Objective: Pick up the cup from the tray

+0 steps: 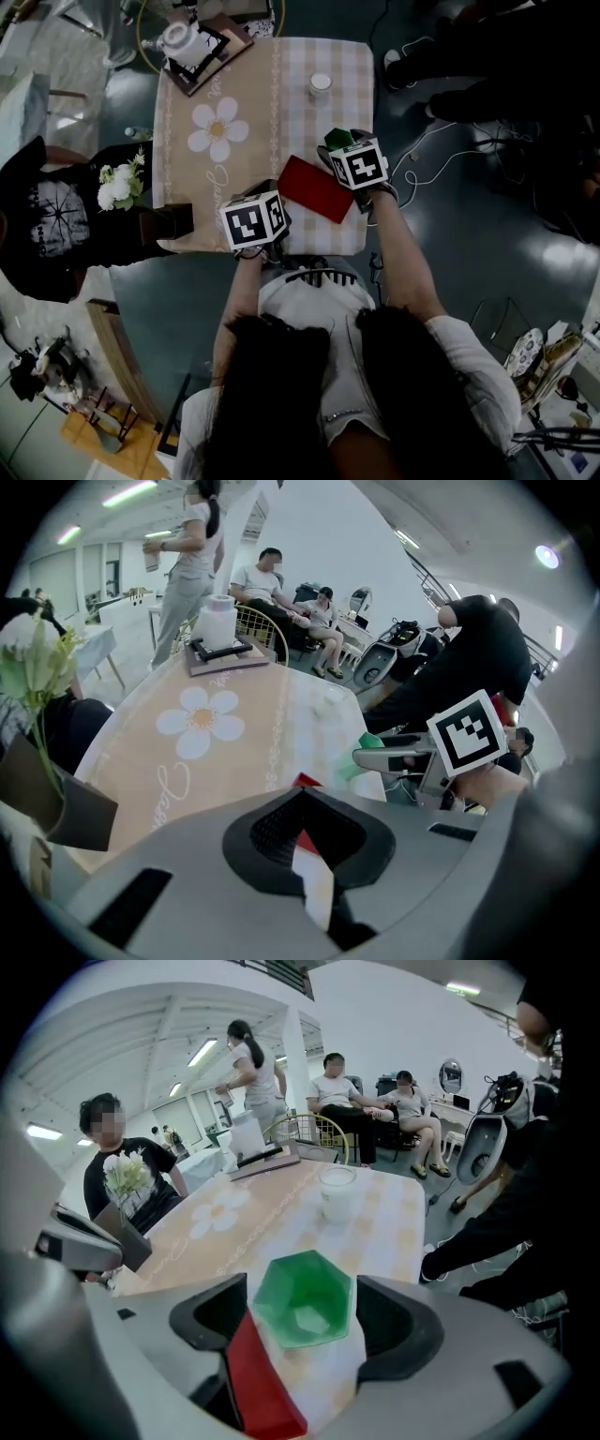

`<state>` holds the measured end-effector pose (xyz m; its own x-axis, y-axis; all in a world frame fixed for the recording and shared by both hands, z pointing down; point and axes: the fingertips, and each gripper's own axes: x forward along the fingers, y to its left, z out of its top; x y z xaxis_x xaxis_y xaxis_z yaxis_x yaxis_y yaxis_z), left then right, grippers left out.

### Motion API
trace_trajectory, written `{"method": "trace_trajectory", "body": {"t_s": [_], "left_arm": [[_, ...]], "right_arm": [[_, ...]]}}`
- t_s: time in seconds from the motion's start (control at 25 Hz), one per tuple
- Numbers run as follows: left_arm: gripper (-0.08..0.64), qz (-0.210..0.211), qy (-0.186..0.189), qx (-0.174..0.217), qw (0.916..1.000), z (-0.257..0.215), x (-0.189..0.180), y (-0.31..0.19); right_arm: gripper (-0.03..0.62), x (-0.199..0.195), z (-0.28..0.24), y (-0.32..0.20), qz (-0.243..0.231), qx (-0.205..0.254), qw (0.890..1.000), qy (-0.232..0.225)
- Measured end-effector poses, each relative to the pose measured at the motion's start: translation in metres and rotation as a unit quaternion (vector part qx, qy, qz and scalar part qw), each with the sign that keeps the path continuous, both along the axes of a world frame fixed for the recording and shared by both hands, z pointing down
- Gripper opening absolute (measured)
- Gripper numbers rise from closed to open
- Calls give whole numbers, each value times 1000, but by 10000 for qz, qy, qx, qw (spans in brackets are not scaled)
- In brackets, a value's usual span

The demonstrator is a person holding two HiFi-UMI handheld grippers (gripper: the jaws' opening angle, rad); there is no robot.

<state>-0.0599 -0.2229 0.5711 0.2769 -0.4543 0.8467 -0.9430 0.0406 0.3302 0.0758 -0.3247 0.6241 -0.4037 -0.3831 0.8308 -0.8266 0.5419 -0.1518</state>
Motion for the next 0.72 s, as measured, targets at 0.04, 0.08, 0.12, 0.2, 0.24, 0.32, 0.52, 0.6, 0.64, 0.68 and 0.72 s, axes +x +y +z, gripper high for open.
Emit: {"method": "trace_trajectory", "body": {"t_s": [0.04,0.08,0.12,0.2,0.24,0.32,0.52,0.6,0.64,0.68,0.72], "left_arm": [[8,13,-8,16,10000,-1,0,1],[8,26,-10,26,10000,-2,0,2],[8,42,-9,32,10000,-3,0,3],[8,85,-1,69,9999,-5,2,5],[8,108,7,105,9999,-7,3,5],[8,139,32,184,9997,-13,6,6],[7,228,67,364,9991,-24,11,11],[8,269,73,434,9987,-27,14,13],[8,287,75,457,9985,-28,15,15],[8,301,78,474,9984,-29,16,17],[8,314,86,490,9983,-30,17,18]], "right_arm": [[350,0,-3,1,40,6,9999,-100],[351,0,-6,3,104,15,9997,-217],[351,1,-10,5,173,36,9993,-317],[351,6,-23,7,253,193,9989,-335],[351,10,-33,7,270,341,9986,-284],[351,13,-56,7,335,647,9969,-285],[350,1,-103,24,428,812,9907,-1005],[345,-7,-113,38,354,809,9884,-1233],[327,-8,-117,43,400,863,9875,-1259],[289,-8,-119,48,478,920,9867,-1251],[243,-7,-120,53,557,957,9862,-1234]]}}
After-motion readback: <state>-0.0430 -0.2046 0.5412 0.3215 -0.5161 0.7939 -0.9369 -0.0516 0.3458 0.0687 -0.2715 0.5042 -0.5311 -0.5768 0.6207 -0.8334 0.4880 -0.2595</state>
